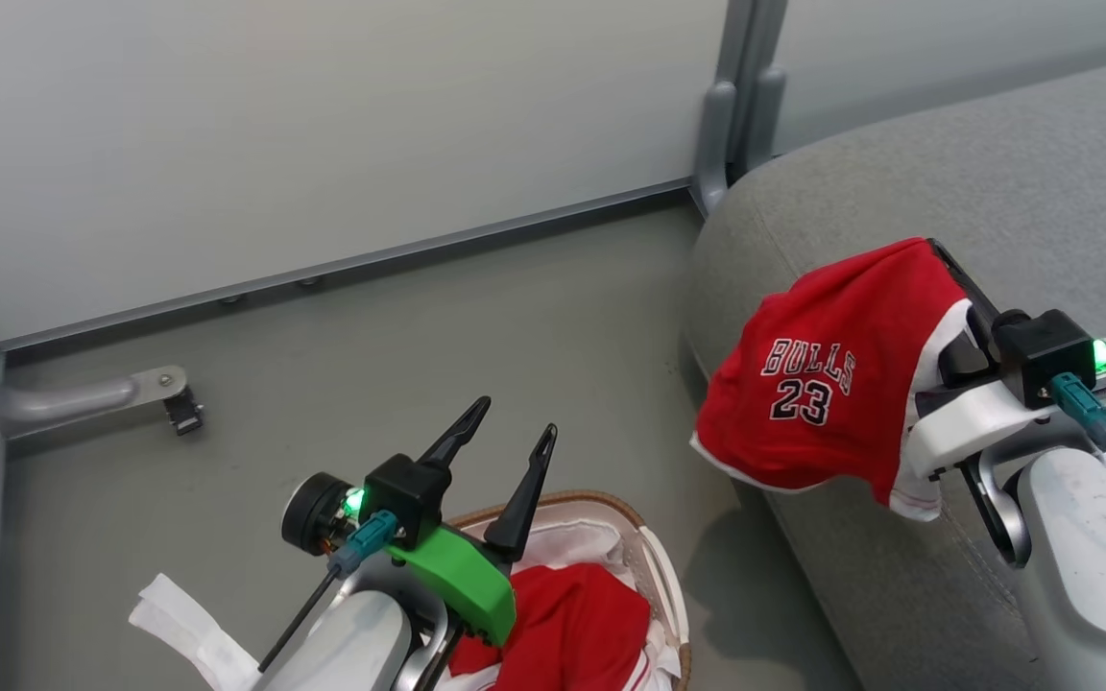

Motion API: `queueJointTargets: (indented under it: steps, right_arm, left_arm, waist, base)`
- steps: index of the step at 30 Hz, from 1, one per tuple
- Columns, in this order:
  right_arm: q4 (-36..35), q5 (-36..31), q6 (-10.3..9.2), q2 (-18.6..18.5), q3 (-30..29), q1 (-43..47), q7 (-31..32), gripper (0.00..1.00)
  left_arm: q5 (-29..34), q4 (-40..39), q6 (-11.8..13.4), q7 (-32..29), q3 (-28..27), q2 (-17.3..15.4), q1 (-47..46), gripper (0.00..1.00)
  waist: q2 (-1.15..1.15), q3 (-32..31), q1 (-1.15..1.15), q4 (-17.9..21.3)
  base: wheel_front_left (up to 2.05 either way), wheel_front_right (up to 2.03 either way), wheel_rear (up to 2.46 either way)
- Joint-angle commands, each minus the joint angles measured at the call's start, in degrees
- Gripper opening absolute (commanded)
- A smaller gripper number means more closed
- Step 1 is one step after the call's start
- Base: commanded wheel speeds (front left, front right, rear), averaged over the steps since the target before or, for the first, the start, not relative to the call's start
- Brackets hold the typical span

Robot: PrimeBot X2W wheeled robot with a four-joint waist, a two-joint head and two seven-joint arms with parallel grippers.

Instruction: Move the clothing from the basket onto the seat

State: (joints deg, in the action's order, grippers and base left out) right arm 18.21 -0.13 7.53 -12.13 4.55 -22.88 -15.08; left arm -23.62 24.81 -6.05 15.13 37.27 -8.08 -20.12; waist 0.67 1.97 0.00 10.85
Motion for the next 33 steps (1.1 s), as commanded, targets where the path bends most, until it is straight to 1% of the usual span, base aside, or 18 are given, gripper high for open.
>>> queueJointTargets:
  steps: [1,3,5,6,11,14,20,25,26,30,33]
  right_arm:
    - [-0.49,-0.26,-0.08,-0.39,-0.32,-0.03,-0.14,0.0]
    - [-0.93,-0.31,-0.08,-0.46,-0.91,0.01,-0.14,0.0]
    - [-1.66,-0.48,-0.08,-0.23,-2.4,0.49,-0.14,0.0]
    - [-1.81,-0.53,-0.08,-0.02,-2.83,0.66,-0.14,0.0]
    - [-2.27,-0.59,-0.08,1.05,-3.78,1.01,-0.14,0.0]
    - [-2.57,-0.56,-0.08,1.59,-3.86,1.11,-0.14,0.0]
    - [-2.6,-1.09,-0.08,1.93,-3.65,0.82,-0.14,0.0]
    - [-1.76,-1.6,-0.08,0.66,-2.58,-1.37,-0.14,0.0]
    - [-1.24,-2.1,-0.08,0.35,-3.14,-1.83,-0.14,0.0]
    - [1.28,-4.27,-0.08,-0.55,-4.6,-6.13,-0.14,0.0]
    - [3.42,-5.56,-0.08,-2.57,-4.61,-10.97,-0.14,0.0]
  left_arm:
    - [0.89,0.1,-0.31,0.02,-0.31,0.12,-1.14,1.0]
    - [1.46,0.25,-0.48,0.03,-0.34,0.32,-1.81,1.0]
    - [2.29,0.79,-0.91,0.03,-0.07,0.61,-3.2,1.0]
    - [2.57,1.01,-1.02,0.02,0.13,0.59,-3.6,1.0]
    - [3.33,1.93,-1.34,0.02,1.02,0.32,-4.81,1.0]
    - [3.63,2.44,-1.35,0.02,1.59,0.21,-5.46,1.0]
    - [3.85,2.79,-1.48,0.03,2.84,0.21,-6.31,1.0]
    - [3.35,2.65,-1.48,0.03,4.32,-0.05,-6.93,1.0]
    - [3.25,2.51,-1.48,0.03,4.59,-0.1,-7.14,1.0]
    - [2.96,1.86,-1.49,0.02,5.41,-0.34,-7.91,1.0]
    - [2.85,0.71,-1.5,0.02,5.81,-0.65,-8.81,1.0]
  waist:
    - [-0.67,3.85,0.0,6.02]
    - [-0.67,5.12,0.0,8.37]
    - [-0.67,7.33,0.0,12.61]
    - [-0.67,7.81,0.0,13.6]
    - [-0.67,9.63,0.0,17.28]
    - [-0.67,10.35,0.0,18.3]
    - [-0.67,11.46,0.0,18.04]
    - [-0.67,12.33,0.0,16.21]
    - [-0.67,12.59,0.0,15.74]
    - [-0.67,13.97,0.0,13.47]
    - [-0.67,15.47,0.0,11.74]
  base:
    - [0.0,0.0,0.0]
    - [0.0,0.0,0.0]
    - [0.0,0.0,0.0]
    - [0.0,0.0,0.0]
    - [0.0,0.0,0.0]
    - [0.0,0.0,0.0]
    - [0.0,0.0,0.0]
    - [0.0,0.0,0.0]
    - [0.0,0.0,0.0]
    - [0.0,0.0,0.0]
    - [0.0,0.0,0.0]
